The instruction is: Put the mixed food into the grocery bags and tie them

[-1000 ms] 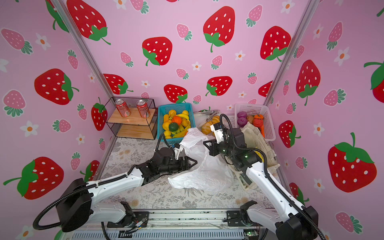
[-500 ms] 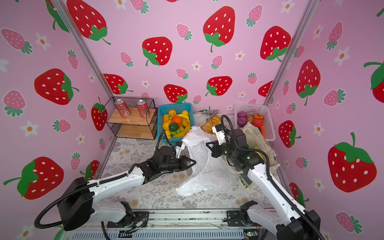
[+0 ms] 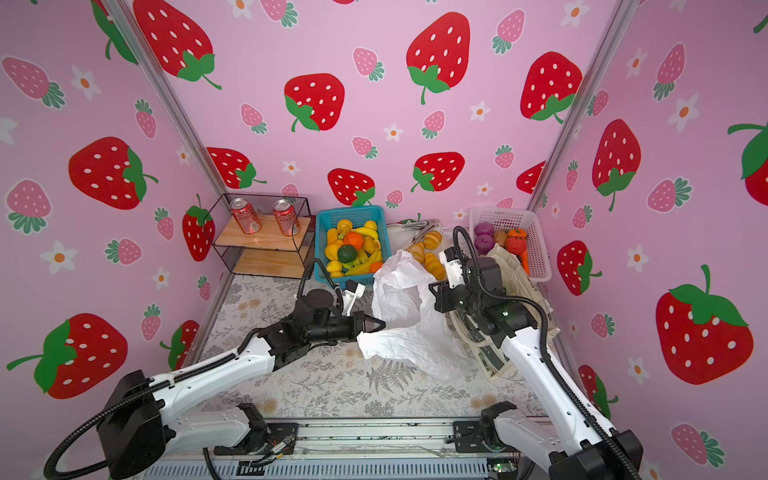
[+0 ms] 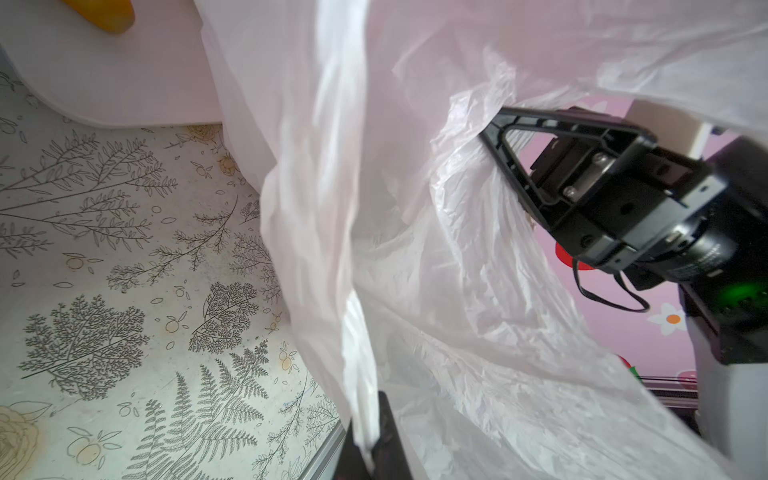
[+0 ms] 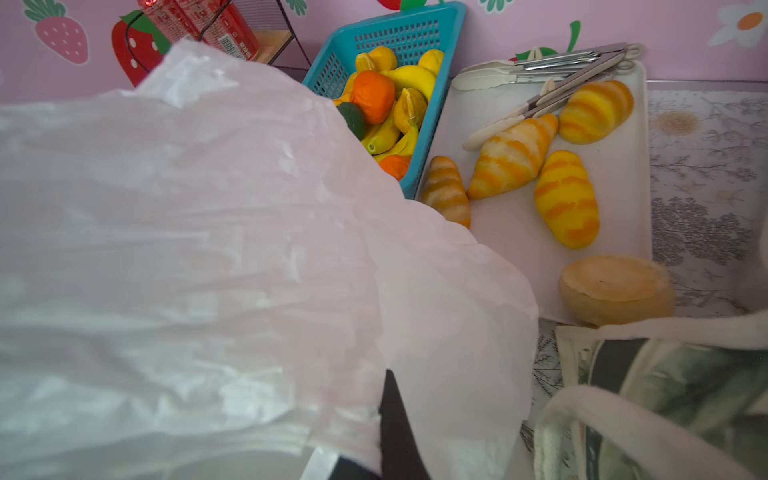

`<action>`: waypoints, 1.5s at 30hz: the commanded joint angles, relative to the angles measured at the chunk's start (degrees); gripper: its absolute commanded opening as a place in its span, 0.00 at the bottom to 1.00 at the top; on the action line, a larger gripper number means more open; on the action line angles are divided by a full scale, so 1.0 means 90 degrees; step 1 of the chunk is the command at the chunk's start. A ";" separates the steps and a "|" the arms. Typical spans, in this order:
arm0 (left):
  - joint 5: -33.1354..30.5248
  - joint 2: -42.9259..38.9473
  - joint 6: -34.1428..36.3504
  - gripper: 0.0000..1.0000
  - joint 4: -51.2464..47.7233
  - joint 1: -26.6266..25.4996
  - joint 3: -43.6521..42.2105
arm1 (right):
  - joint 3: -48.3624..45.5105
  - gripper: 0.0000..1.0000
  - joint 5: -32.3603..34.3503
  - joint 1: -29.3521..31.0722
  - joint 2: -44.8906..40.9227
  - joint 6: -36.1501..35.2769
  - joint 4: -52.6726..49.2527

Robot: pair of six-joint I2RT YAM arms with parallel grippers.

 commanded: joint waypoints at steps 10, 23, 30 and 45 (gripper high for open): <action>0.0306 -0.0542 0.1038 0.00 -0.1194 0.0346 -0.0244 | 0.0871 0.02 0.0964 -0.0449 -0.0091 -0.0536 -0.0888; 0.0240 0.0189 0.1557 0.04 -0.0523 -0.0209 0.0471 | -0.0257 0.05 -0.0982 -0.0031 -0.0122 0.0209 0.1055; -0.1427 -0.0389 0.2775 0.49 -0.1428 -0.0232 0.0537 | -0.0223 0.05 -0.0951 0.0052 0.0038 -0.0085 0.0755; -0.3446 -0.1117 0.6681 0.90 -0.1641 -0.0966 0.1047 | -0.0148 0.05 -0.1647 0.0081 0.0270 -0.0285 0.0748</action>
